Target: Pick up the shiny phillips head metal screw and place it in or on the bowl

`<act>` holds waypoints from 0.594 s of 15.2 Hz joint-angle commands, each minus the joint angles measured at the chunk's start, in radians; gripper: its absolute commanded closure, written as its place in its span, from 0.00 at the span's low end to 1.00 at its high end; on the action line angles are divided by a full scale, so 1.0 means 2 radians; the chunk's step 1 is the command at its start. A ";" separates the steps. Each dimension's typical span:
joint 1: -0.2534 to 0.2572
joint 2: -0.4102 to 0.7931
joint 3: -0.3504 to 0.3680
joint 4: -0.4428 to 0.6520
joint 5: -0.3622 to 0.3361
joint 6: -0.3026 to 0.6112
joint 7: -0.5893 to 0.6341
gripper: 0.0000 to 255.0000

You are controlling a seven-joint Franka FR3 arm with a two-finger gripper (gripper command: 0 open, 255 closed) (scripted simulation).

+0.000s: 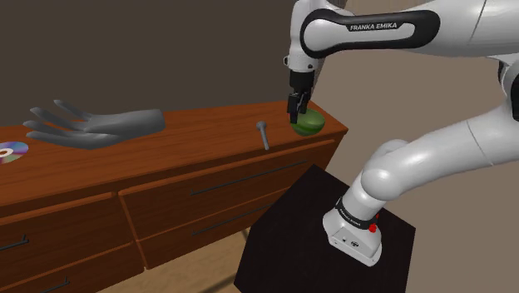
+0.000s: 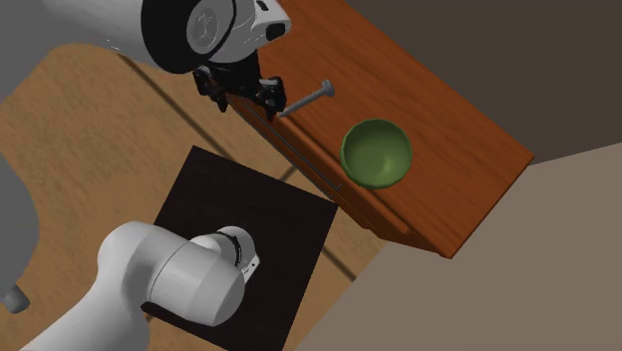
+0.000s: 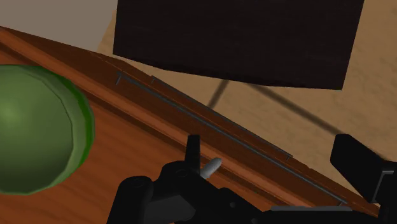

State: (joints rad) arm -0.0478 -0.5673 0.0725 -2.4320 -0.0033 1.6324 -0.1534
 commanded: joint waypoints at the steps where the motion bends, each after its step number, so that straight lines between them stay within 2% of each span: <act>1: -0.004 0.039 0.001 0.009 -0.003 0.030 0.004 0.00; 9: -0.018 0.189 -0.001 0.053 -0.022 0.132 0.019 0.00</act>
State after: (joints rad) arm -0.0834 -0.2303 0.0675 -2.3480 -0.0450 1.8762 -0.1238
